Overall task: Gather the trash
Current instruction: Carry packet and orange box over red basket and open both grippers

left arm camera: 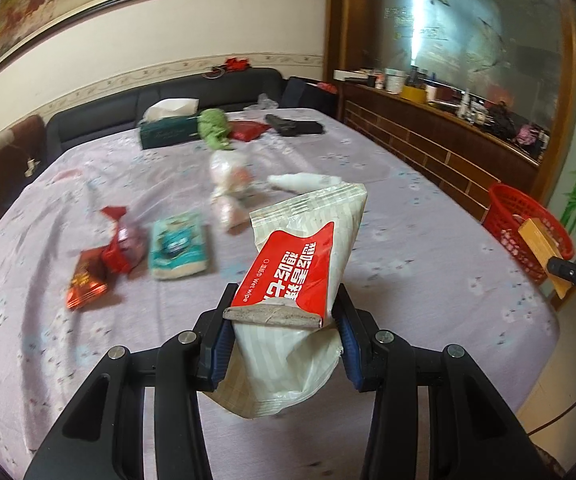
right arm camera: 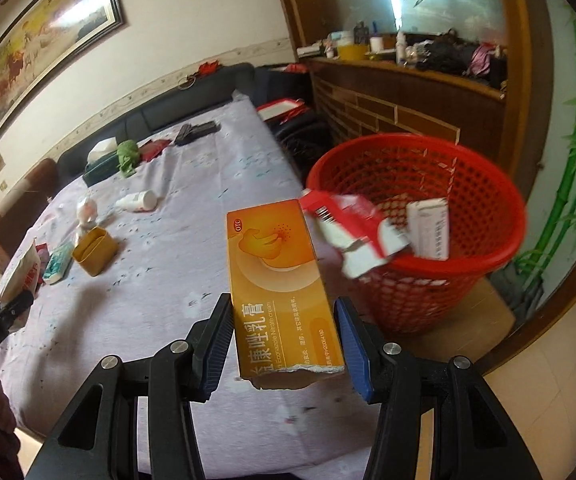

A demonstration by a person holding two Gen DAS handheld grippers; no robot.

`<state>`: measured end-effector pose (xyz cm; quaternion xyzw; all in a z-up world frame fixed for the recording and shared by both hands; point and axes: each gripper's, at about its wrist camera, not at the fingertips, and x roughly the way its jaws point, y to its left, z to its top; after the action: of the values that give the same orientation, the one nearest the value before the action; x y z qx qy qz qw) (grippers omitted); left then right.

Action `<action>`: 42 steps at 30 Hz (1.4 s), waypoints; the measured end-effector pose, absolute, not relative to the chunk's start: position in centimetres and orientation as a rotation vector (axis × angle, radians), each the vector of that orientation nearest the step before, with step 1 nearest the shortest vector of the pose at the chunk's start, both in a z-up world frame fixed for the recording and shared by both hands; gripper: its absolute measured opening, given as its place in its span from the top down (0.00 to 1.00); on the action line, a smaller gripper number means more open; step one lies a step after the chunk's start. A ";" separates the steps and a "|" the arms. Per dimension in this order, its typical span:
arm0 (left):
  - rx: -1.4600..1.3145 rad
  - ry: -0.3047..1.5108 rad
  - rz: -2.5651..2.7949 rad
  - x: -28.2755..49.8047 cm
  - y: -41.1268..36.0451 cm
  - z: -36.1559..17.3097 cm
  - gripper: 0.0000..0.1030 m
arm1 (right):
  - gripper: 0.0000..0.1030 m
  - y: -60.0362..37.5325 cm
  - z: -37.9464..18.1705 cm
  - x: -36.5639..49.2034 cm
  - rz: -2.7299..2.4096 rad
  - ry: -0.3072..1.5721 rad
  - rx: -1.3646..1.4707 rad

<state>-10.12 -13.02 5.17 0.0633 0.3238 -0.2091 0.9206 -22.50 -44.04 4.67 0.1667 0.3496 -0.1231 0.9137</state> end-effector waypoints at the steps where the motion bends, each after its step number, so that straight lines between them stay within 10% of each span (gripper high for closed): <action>1: 0.133 0.666 -0.446 -10.1 -13.7 5.4 0.58 | 0.47 -44.5 4.8 -22.8 -0.258 0.715 0.352; 38: 0.258 0.707 -0.919 -11.7 -41.4 11.2 0.58 | 0.46 -59.7 7.4 -21.2 -0.372 0.635 0.548; 42: 0.273 0.726 -0.929 -11.0 -44.4 10.4 0.29 | 0.35 -61.0 7.9 -20.8 -0.411 0.622 0.541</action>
<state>-11.04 -44.38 10.43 0.1283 0.3414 -0.4366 0.8224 -20.80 -61.00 7.86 0.2613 0.3003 -0.1984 0.8956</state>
